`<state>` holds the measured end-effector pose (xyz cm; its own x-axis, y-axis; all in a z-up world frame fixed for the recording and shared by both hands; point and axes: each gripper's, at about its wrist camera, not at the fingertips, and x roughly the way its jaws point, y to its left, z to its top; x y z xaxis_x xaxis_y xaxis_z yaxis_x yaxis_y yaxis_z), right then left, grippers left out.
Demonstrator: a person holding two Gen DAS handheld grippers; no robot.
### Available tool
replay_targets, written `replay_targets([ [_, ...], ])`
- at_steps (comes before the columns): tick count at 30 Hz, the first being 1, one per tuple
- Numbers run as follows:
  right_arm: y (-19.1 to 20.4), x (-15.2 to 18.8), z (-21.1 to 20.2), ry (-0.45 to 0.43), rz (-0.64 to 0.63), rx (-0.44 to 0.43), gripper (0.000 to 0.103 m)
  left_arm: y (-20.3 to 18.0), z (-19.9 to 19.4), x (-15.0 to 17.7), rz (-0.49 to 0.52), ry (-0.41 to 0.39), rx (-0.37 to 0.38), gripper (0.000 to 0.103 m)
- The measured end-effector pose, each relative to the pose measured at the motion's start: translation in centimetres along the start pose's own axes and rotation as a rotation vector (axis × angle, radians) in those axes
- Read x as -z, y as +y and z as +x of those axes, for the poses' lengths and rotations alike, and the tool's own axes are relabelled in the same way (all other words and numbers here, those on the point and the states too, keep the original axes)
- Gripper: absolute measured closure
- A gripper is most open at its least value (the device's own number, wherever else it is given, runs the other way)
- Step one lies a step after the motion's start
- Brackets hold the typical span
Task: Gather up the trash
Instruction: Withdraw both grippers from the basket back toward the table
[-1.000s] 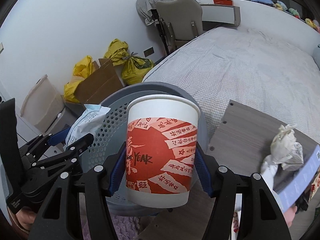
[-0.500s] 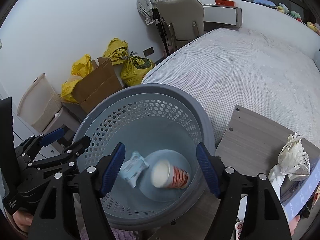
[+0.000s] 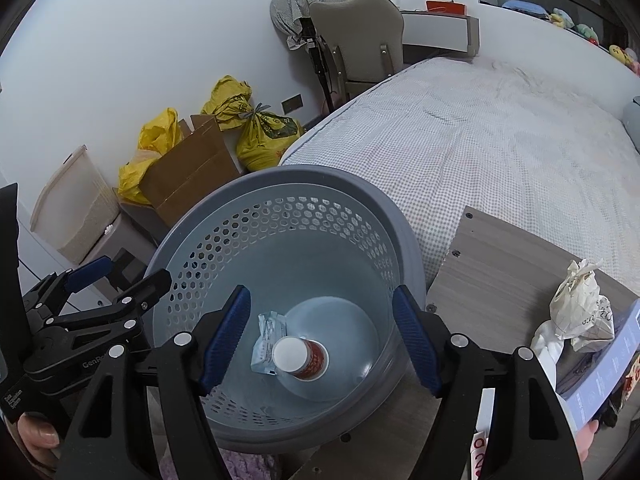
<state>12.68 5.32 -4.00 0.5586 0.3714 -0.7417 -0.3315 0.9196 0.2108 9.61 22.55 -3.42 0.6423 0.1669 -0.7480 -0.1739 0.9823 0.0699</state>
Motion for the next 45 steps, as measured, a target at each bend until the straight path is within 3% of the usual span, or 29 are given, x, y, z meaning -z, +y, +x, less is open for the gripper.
replay_targets([
  [21, -1.0, 2.1, -3.8, -0.034, 0.042, 0.053, 0.033, -1.2, -3.6, 0.9, 0.011, -0.051, 0.049, 0.007],
  [34, -3.3, 4.6, -7.8, -0.084, 0.099, 0.114, 0.033, -5.1, -6.0, 2.5, 0.084, -0.075, 0.109, 0.007],
  [45, -7.8, 8.7, -11.7, -0.116, 0.173, 0.195, 0.03, -10.0, -8.0, 4.1, 0.158, -0.079, 0.191, 0.007],
])
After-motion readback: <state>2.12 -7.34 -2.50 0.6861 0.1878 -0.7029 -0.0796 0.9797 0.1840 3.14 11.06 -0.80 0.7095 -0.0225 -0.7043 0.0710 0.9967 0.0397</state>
